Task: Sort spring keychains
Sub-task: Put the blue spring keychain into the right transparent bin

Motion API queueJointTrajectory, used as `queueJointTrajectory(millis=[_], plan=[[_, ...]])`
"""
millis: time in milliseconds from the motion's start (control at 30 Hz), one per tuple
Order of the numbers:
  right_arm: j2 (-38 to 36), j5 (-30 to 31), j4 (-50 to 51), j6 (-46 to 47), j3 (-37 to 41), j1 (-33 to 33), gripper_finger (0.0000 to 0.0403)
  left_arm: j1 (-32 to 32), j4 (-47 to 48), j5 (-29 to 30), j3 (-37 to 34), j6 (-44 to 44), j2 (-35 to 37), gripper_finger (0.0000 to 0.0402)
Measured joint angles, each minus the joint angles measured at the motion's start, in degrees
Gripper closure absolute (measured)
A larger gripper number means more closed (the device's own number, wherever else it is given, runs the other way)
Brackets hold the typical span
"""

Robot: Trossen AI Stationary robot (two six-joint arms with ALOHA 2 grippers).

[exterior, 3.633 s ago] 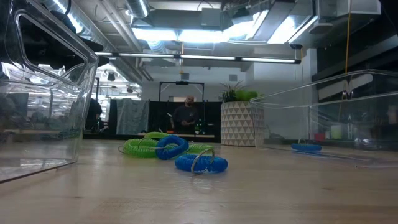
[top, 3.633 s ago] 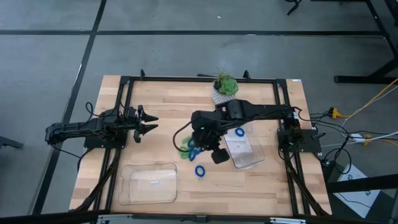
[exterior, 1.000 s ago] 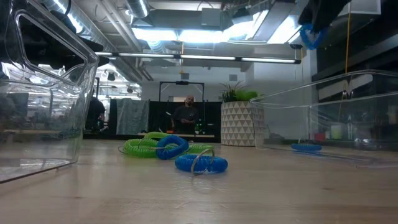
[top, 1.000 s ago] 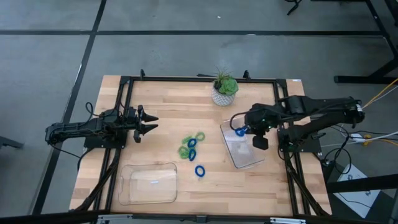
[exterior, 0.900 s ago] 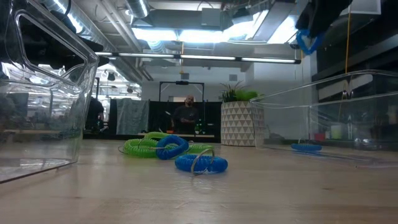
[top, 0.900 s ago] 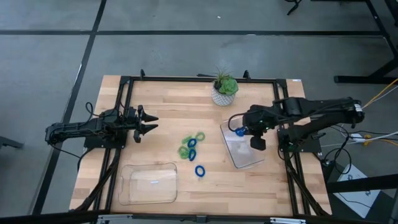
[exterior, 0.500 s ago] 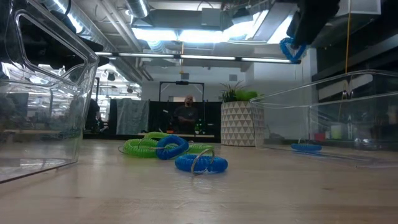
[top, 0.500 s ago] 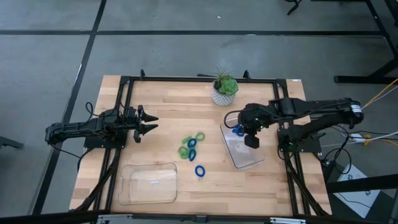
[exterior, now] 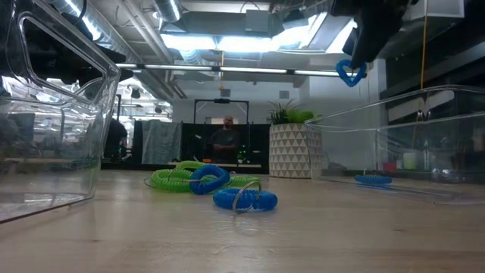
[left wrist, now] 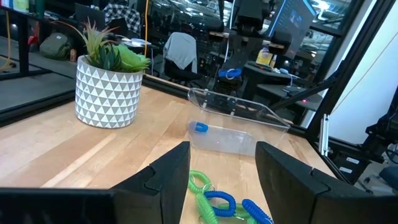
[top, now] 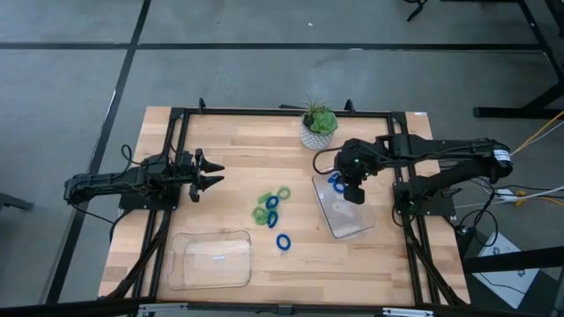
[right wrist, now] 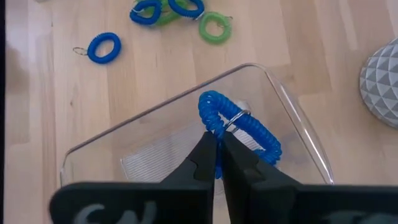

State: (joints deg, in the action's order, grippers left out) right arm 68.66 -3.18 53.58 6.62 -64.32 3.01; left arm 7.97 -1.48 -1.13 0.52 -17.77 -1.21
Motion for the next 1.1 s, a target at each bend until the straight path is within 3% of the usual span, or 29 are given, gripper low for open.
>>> queueJointTrajectory(millis=[600,1100], plan=[[0.2,0.0,2.6,-3.7,0.7,-0.2,0.0387,0.0,0.0,0.0,0.0,0.0,0.0,0.0224],[0.2,-6.5,-4.7,3.9,17.5,-0.2,0.0387,0.0,0.0,0.0,0.0,0.0,0.0,0.0224]])
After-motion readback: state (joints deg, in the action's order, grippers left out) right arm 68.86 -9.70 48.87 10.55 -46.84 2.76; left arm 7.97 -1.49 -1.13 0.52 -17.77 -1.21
